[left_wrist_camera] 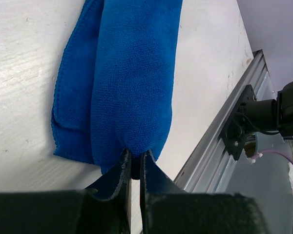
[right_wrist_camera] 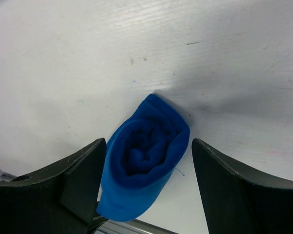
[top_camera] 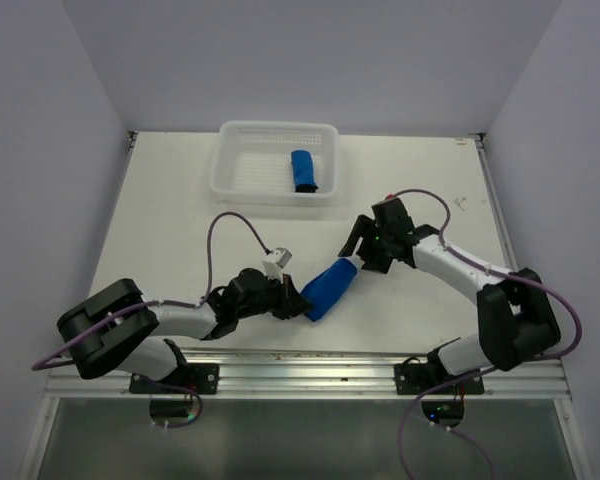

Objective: Roll the towels
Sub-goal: Roll the towel

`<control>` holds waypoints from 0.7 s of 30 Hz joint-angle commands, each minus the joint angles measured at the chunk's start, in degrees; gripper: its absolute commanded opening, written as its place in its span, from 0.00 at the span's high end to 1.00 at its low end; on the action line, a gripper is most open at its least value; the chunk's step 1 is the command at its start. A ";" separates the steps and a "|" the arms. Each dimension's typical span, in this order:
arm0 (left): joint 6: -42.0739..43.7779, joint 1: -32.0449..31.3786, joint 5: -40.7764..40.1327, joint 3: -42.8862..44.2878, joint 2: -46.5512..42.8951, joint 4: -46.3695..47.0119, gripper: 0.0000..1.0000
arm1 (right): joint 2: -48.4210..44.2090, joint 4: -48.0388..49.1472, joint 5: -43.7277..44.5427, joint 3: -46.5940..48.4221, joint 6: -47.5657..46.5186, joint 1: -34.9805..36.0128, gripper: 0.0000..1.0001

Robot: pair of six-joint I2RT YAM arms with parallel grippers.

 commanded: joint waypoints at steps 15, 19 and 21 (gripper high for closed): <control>-8.66 3.05 3.97 5.57 7.87 0.89 1.00 | -29.63 23.86 -7.84 -31.29 7.45 -0.10 0.20; -10.51 3.58 5.39 6.19 9.81 3.00 1.00 | -28.57 31.88 -9.42 -34.11 7.98 0.25 0.17; -11.04 3.58 5.39 6.63 9.91 3.09 1.00 | -28.04 35.21 -9.34 -35.52 8.16 0.51 0.17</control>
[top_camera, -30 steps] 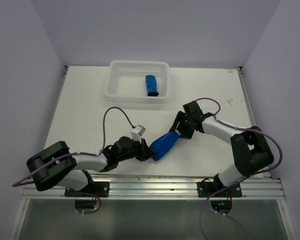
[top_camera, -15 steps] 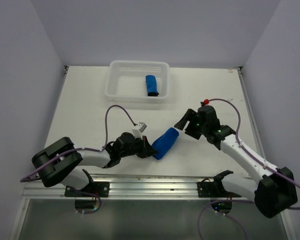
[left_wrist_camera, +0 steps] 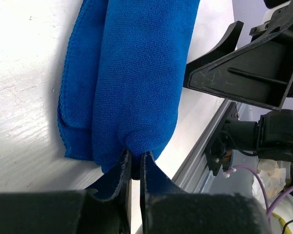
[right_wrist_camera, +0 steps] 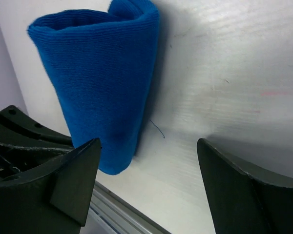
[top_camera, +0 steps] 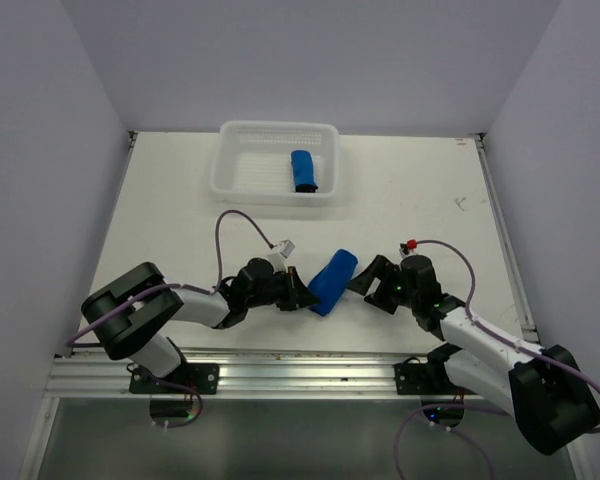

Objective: Roll the towels
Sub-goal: Roll the towel, then place the rolled towel into the container

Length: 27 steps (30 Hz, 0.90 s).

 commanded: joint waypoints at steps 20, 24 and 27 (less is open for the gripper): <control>-2.48 3.44 -2.22 2.35 -0.20 -4.30 1.00 | 19.13 30.23 -4.02 1.54 1.43 2.93 0.16; -2.74 4.41 -2.04 2.09 -0.29 -4.66 1.00 | 21.86 33.30 -3.40 2.50 1.60 3.28 0.18; -2.65 5.03 -1.69 2.09 0.15 -4.83 1.00 | 23.70 34.10 -3.14 4.00 1.34 3.81 0.19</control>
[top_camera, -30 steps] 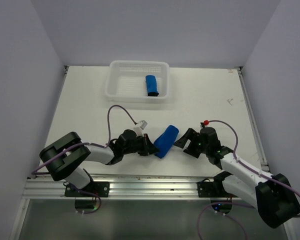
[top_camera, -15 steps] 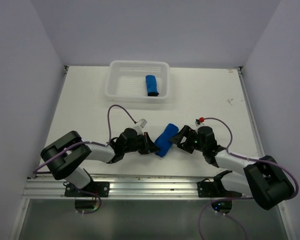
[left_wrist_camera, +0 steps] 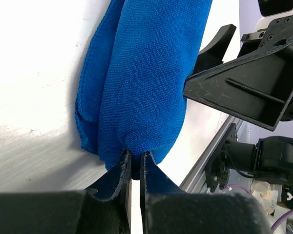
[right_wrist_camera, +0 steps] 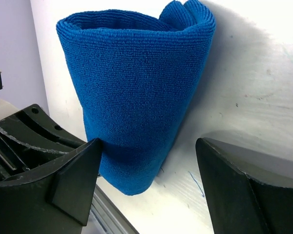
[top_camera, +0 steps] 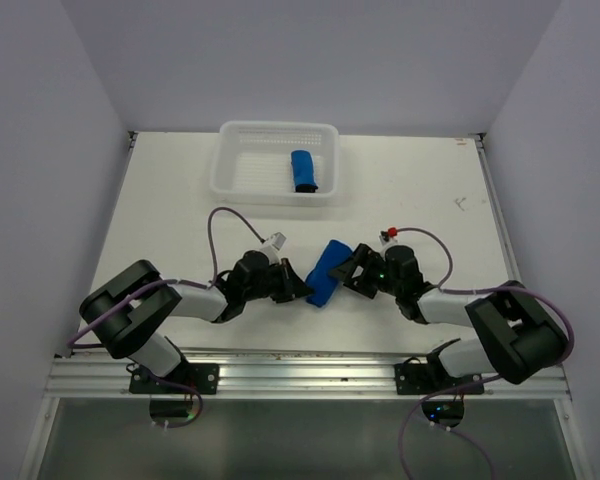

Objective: Roll the towels
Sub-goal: Place the rolled towel into the container

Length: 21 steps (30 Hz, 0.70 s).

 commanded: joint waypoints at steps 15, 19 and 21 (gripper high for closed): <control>-0.25 4.21 2.13 0.12 2.24 -0.80 1.00 | 8.59 1.06 1.73 11.10 -6.01 1.63 0.24; 0.19 5.44 2.75 -0.15 2.42 -1.07 1.00 | 10.44 -1.13 1.81 13.21 -7.85 2.33 0.22; 0.36 5.79 3.01 -0.32 2.59 -1.07 1.00 | 11.06 -2.10 1.73 13.74 -8.73 2.68 0.20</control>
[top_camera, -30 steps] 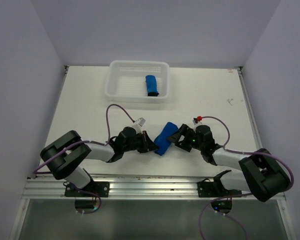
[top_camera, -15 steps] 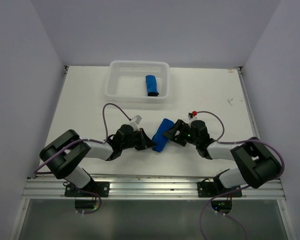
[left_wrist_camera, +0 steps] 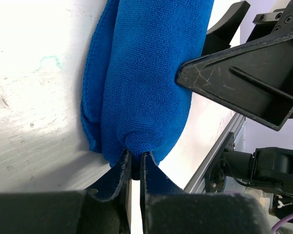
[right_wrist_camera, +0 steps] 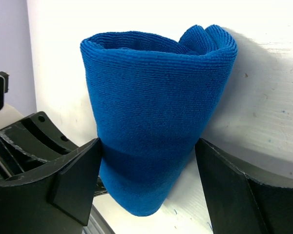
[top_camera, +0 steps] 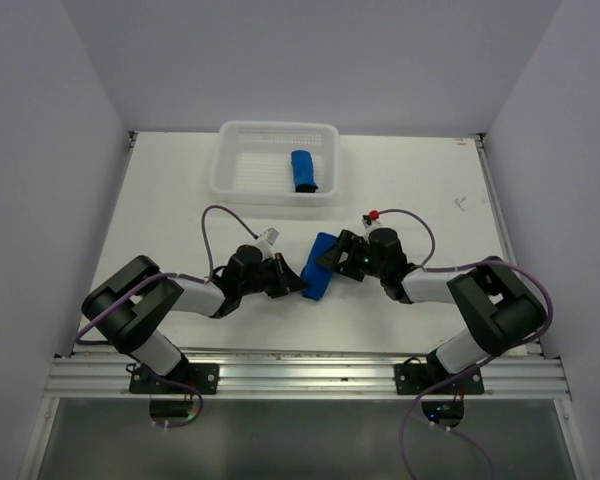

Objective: Roll the towels
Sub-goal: Place the rolled towel into the container

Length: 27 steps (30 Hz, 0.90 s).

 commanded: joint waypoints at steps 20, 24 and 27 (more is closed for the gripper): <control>2.62 4.06 1.27 0.55 1.57 -2.89 1.00 | 8.96 0.55 1.22 7.49 -6.79 3.31 0.23; 3.15 4.32 1.53 0.82 1.75 -3.06 1.00 | 9.31 0.29 1.22 8.11 -6.96 3.49 0.34; 3.76 4.41 1.80 0.99 1.22 -3.15 0.98 | 9.40 -0.58 0.96 8.81 -6.96 3.49 0.46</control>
